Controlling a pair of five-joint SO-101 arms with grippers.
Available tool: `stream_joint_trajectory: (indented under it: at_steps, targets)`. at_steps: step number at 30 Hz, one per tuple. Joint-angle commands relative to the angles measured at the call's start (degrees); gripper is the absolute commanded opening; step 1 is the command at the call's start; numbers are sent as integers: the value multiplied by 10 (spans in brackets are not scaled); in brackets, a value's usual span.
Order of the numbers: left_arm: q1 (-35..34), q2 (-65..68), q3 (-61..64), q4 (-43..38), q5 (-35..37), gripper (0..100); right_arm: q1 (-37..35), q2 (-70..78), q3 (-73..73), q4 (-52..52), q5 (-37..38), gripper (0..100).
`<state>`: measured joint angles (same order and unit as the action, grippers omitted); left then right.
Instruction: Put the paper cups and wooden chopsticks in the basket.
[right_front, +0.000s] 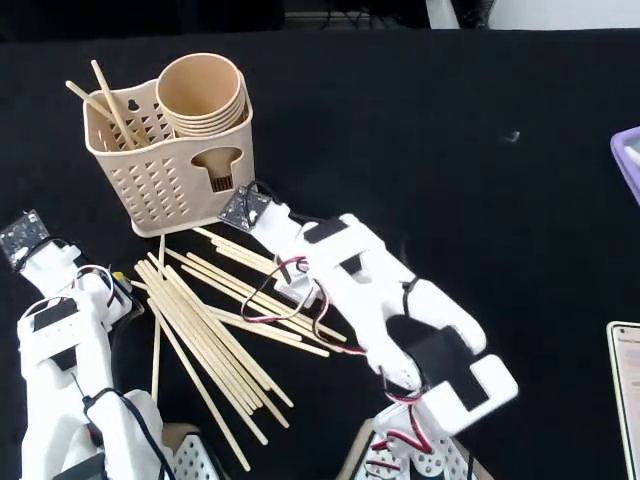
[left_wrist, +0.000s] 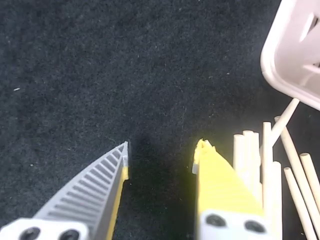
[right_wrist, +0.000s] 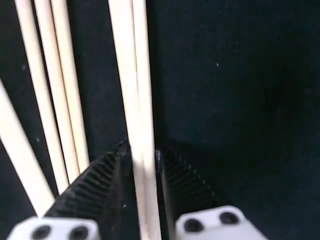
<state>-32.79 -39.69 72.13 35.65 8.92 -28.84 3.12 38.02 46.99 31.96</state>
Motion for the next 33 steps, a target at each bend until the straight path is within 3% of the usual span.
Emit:
stream_joint_trajectory:
  at_steps: [1,9,13,16,19,33]
  targets:
    - [3,-8,0,-8,-2,216,-27,-37,12,1,2,17]
    - [1,-8,0,-8,-2,216,-67,21,-31,6,2,158]
    - [1,-8,0,-8,-2,216,-69,44,-58,32,5,114]
    - [1,-9,0,-8,-2,216,-68,53,-64,40,18,4]
    - [1,-9,0,-8,-2,216,-64,48,-63,55,18,9]
    - [1,-9,0,-8,-2,216,-39,-291,80,75,19,10]
